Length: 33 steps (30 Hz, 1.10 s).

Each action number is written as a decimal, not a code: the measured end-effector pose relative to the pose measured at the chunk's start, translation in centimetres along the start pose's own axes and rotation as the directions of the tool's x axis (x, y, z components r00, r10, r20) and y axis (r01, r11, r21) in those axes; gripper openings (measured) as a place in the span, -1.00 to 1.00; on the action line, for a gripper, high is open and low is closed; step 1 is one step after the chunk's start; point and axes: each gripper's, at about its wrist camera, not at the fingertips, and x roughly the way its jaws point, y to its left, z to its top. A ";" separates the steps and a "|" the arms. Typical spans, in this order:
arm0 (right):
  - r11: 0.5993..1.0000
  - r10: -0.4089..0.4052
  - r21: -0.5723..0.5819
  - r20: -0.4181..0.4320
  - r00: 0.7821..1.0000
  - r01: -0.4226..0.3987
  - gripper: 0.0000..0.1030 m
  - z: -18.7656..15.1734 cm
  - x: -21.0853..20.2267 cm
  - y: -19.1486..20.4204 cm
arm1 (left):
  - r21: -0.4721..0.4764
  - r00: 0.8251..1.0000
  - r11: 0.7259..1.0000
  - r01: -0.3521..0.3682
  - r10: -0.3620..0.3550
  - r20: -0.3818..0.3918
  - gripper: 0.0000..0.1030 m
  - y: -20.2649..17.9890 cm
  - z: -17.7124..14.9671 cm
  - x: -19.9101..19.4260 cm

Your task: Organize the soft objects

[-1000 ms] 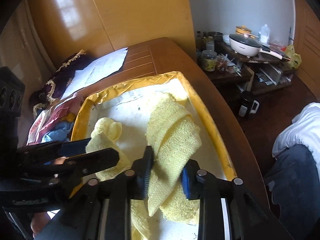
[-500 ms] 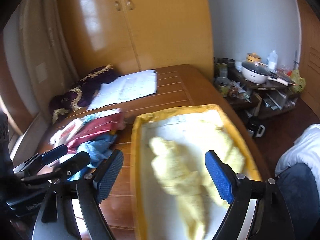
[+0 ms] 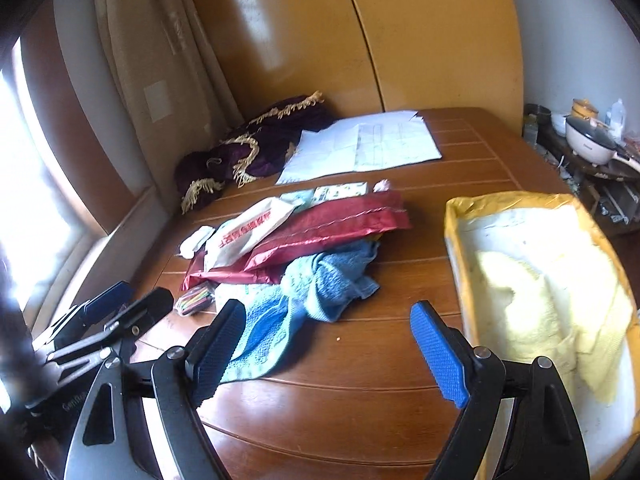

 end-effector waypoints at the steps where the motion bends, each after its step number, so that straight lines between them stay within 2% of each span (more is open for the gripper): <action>1: 1.000 0.015 0.000 -0.011 1.000 -0.015 0.68 0.0 0.5 0.2 | -0.009 1.000 1.000 0.004 -0.004 -0.006 0.58 0.5 0.0 0.1; 6: 0.999 0.045 0.030 -0.047 0.998 -0.044 0.68 0.3 2.2 0.5 | -0.018 1.000 1.000 0.014 -0.015 -0.027 0.58 1.9 0.5 1.1; 10: 0.994 0.064 0.093 -0.072 0.995 -0.057 0.66 1.1 3.8 0.1 | -0.012 0.997 0.998 0.062 -0.063 -0.037 0.58 2.3 2.5 2.8; 15: 0.983 0.052 0.178 -0.070 0.996 -0.039 0.42 2.8 6.0 -0.7 | 0.035 0.996 0.997 0.066 -0.064 -0.061 0.58 2.1 5.7 7.2; 17: 0.973 0.069 0.227 -0.078 0.995 -0.050 0.23 3.3 7.2 -1.2 | 0.055 0.994 0.996 0.069 -0.063 -0.091 0.57 1.8 6.6 9.3; 18: 0.967 0.076 0.250 -0.086 0.993 -0.053 0.19 3.4 7.8 -1.4 | 0.059 0.992 0.996 0.072 -0.066 -0.105 0.56 1.8 7.0 10.2; 20: 0.958 0.078 0.282 -0.110 0.991 -0.044 0.04 3.6 9.0 -1.8 | 0.064 0.986 0.994 0.085 -0.075 -0.147 0.31 1.5 7.4 11.5; 22: 0.947 0.110 0.314 -0.110 0.988 -0.071 -0.04 3.6 9.8 -2.2 | 0.086 0.980 0.991 0.107 -0.090 -0.180 0.30 0.9 7.5 12.4; 25: 0.940 0.109 0.333 -0.088 0.990 -0.073 -0.09 3.9 10.3 -2.5 | 0.134 0.969 0.986 0.101 -0.067 -0.239 0.21 -0.1 7.0 13.7; 28: 0.941 0.108 0.329 -0.081 0.991 -0.075 -0.17 4.4 11.0 -2.5 | 0.132 0.964 0.984 0.119 -0.082 -0.251 0.00 -0.3 6.5 13.8; 29: 0.940 0.112 0.333 -0.080 0.991 -0.079 -0.20 4.4 11.3 -2.6 | 0.126 0.965 0.985 0.117 -0.083 -0.249 -0.20 -0.3 6.4 13.6; 32: 0.936 0.111 0.343 -0.065 0.992 -0.083 -0.32 4.6 11.8 -2.6 | 0.106 0.966 0.988 0.112 -0.083 -0.245 -0.54 0.2 6.2 13.2; 33: 0.935 0.112 0.345 -0.061 0.992 -0.085 -0.32 4.6 11.9 -2.7 | 0.081 0.962 0.987 0.136 -0.112 -0.248 -0.57 0.6 6.0 13.0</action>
